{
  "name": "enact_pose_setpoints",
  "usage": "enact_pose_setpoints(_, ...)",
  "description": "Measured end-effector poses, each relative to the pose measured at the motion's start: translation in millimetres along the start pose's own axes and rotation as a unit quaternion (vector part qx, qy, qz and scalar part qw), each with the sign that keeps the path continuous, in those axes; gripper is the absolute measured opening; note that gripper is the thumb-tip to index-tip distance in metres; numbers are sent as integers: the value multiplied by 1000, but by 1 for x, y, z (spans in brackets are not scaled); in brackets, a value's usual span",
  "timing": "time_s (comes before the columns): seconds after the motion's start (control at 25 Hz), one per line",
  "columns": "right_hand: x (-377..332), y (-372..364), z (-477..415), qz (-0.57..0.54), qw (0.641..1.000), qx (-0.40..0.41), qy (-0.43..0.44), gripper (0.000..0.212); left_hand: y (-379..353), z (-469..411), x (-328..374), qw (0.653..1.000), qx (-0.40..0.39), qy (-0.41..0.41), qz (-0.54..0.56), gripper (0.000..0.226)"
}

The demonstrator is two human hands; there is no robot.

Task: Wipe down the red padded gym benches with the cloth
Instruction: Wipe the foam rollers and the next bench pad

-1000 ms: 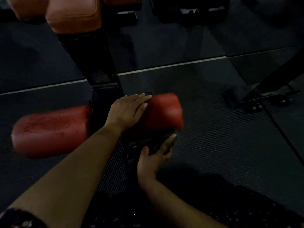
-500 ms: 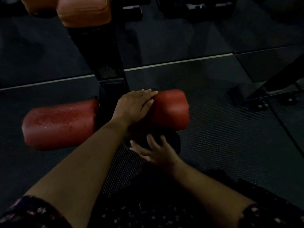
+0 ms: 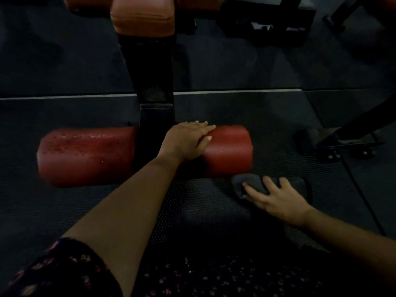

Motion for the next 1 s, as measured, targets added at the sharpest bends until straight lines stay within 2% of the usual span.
enact_pose_setpoints(0.12,-45,40,-28,-37,996,31,74,47,0,3,3,999,-15,-8,30,55)
enact_pose_setpoints(0.2,-68,69,-73,-49,993,68,86,48,15,11,-9,1000,1,9,29,52)
enact_pose_setpoints(0.28,-83,86,-123,-79,993,61,58,53,54,36,-33,994,92,52,-27,46)
enact_pose_setpoints(0.32,-87,90,-145,-86,995,41,39,54,67,52,-45,989,113,77,-60,43)
enact_pose_setpoints(0.48,-74,106,-190,-109,993,42,-13,26,86,108,-73,973,113,135,-148,32)
enact_pose_setpoints(0.52,-66,109,-191,-126,991,43,-21,26,95,120,-77,969,127,147,-151,34)
enact_pose_setpoints(0.6,-56,112,-196,-136,990,18,-43,40,111,161,-95,954,154,213,-142,39)
enact_pose_setpoints(0.68,-36,114,-210,-168,977,-35,-124,43,112,222,-117,931,178,290,-136,42)
enact_pose_setpoints(0.72,-17,108,-220,-218,954,-68,-196,45,109,251,-124,922,189,312,-131,45)
enact_pose_setpoints(0.76,9,98,-232,-291,908,-94,-287,47,102,274,-129,916,193,331,-119,49)
enact_pose_setpoints(0.84,44,69,-253,-446,777,-143,-420,55,86,294,-145,912,192,353,-79,54)
enact_pose_setpoints(0.88,45,63,-268,-507,735,-140,-428,59,83,292,-152,910,202,357,-64,54)
enact_pose_setpoints(0.92,35,64,-285,-553,712,-142,-408,64,82,289,-158,907,216,358,-57,55)
enact_pose_setpoints(0.96,18,70,-300,-581,706,-148,-375,69,80,285,-161,904,232,355,-56,55)
enact_pose_setpoints(1.0,-6,72,-309,-586,716,-168,-340,74,79,282,-162,902,251,347,-59,56)
Point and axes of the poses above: each hand's wrist, its own z-axis away from the middle knuckle, its own y-axis out of the back of the hand, x = y × z, the point moved 10 cm from there along -z, towards the middle knuckle, and after that the axes turned 15 degrees about -y, right-handed, at the moved point
